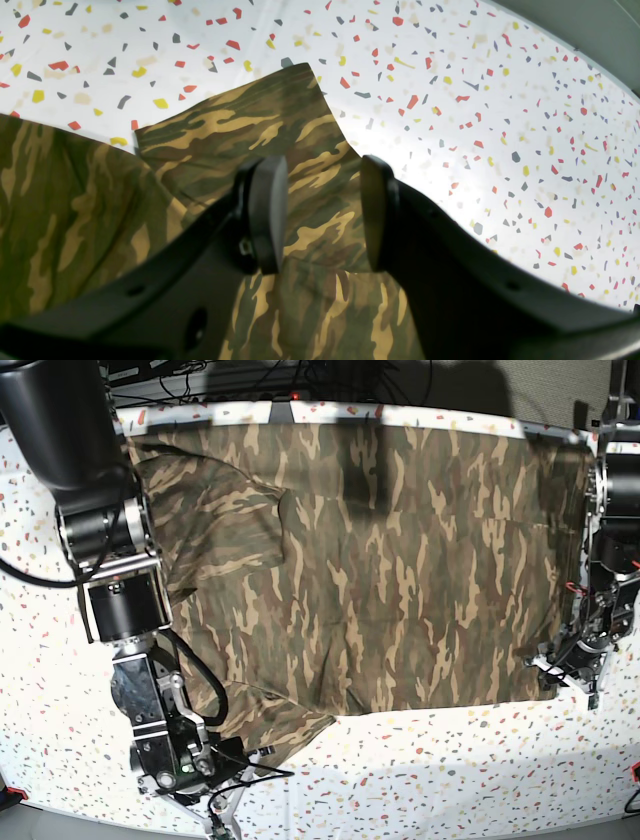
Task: Fold the T-shirt properly
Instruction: 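Reach both grippers to the hem corners and grasp them, then lift the held hem corners with both grippers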
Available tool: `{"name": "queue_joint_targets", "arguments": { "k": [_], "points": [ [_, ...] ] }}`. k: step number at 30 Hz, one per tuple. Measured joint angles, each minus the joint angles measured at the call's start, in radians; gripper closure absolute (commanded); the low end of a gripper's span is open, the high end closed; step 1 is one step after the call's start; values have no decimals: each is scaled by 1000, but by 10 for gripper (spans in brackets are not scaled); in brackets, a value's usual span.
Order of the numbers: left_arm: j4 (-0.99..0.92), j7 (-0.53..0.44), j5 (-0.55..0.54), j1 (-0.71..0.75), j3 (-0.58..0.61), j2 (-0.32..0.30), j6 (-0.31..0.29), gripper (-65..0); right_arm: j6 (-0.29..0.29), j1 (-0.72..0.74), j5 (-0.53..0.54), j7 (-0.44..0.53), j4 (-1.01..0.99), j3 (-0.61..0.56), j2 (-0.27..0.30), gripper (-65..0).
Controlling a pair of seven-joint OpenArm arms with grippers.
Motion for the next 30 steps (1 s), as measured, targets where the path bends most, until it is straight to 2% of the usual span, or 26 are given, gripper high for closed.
{"name": "queue_joint_targets", "arguments": {
  "k": [2,5,7,8,9,10,14,15,17,19,21,26,28,30],
  "points": [
    [0,17,0,3,0,3,-27,-214,0,0,0,-20,5,0,2,-246],
    [0,20,9,8,0,13,-27,-214,0,0,0,-56,24,0,3,-246],
    [0,-5,77,8,0,15,-26,-215,0,0,0,-76,43,0,3,-246],
    [0,-30,107,11,0,16,16,-215,0,0,0,-82,49,0,3,-246],
    [0,-48,117,11,0,16,86,-215,0,0,0,-84,52,0,3,-246],
    [0,-50,121,10,0,12,114,-215,0,0,0,-89,55,0,2,-246],
    [0,-45,107,11,0,-13,103,-215,0,-1,0,-90,55,0,2,-246],
    [0,-35,82,12,0,-12,59,-215,0,-1,0,-90,55,0,2,-246],
    [0,-5,43,17,0,-7,-73,-214,0,-3,1,-89,56,0,2,-246],
    [1,-3,45,30,0,10,-151,-206,0,-6,1,-89,56,0,3,-246],
    [1,-8,41,34,0,24,-178,-187,0,-6,0,-89,56,0,2,-246],
    [1,8,45,19,0,36,-176,-185,0,-6,1,-92,56,0,2,-246],
    [0,-19,48,16,0,28,-87,-185,0,-6,0,-99,56,0,3,-246],
    [0,-71,47,15,0,8,36,-185,0,-6,0,-117,56,0,3,-246]
  ]
}}
